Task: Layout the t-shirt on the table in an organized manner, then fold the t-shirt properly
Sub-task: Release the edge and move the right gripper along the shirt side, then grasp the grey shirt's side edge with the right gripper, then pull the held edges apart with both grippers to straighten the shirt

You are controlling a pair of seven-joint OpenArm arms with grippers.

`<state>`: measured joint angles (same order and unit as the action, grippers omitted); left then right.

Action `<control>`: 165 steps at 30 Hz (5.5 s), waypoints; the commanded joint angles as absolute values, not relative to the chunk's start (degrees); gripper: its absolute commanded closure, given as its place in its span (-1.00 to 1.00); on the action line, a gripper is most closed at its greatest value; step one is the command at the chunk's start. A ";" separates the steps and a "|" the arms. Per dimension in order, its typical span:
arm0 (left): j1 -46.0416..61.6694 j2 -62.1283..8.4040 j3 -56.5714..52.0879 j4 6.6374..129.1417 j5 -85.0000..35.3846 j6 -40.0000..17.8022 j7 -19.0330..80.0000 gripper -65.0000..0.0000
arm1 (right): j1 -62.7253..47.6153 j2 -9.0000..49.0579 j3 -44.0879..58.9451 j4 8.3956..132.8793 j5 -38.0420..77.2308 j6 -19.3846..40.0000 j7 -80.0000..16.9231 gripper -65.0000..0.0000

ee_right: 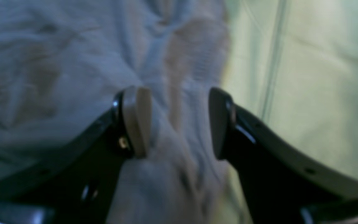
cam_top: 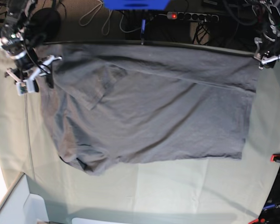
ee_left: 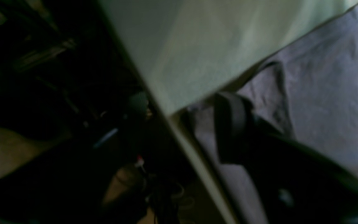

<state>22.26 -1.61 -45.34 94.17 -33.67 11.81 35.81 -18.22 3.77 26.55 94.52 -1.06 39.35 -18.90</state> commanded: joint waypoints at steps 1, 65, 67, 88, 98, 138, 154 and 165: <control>21.76 -2.07 -45.58 95.16 -33.80 11.65 35.38 -0.15 | -16.84 4.35 25.10 94.81 -0.04 40.00 -17.80 0.07; 19.12 -2.42 -45.49 95.34 -33.80 11.65 36.26 -0.06 | -6.29 4.70 20.79 85.67 0.31 40.00 -17.45 1.00; 19.03 -2.42 -45.49 95.34 -33.80 11.65 36.26 -0.06 | -6.29 4.62 20.88 85.49 0.22 40.00 -17.45 1.00; 19.30 -2.51 -45.49 95.34 -33.80 11.56 36.26 -0.06 | -4.79 4.53 23.08 85.67 0.04 40.00 -17.45 0.97; 19.03 -2.51 -45.49 95.34 -33.80 11.56 36.26 -0.06 | -3.21 3.65 24.48 85.58 0.04 40.00 -17.45 0.97; 15.34 -2.51 -38.99 81.63 -33.45 11.56 35.74 0.15 | -14.81 4.88 34.24 90.59 0.04 40.00 -17.63 0.19; 14.99 -2.51 -42.15 86.02 -33.80 11.56 36.18 1.00 | -22.29 6.11 33.80 90.51 0.04 40.00 -17.54 0.00; 14.90 -4.09 -44.70 86.81 -33.89 11.56 36.26 1.00 | -21.14 6.11 33.63 81.71 0.04 40.00 -17.36 0.00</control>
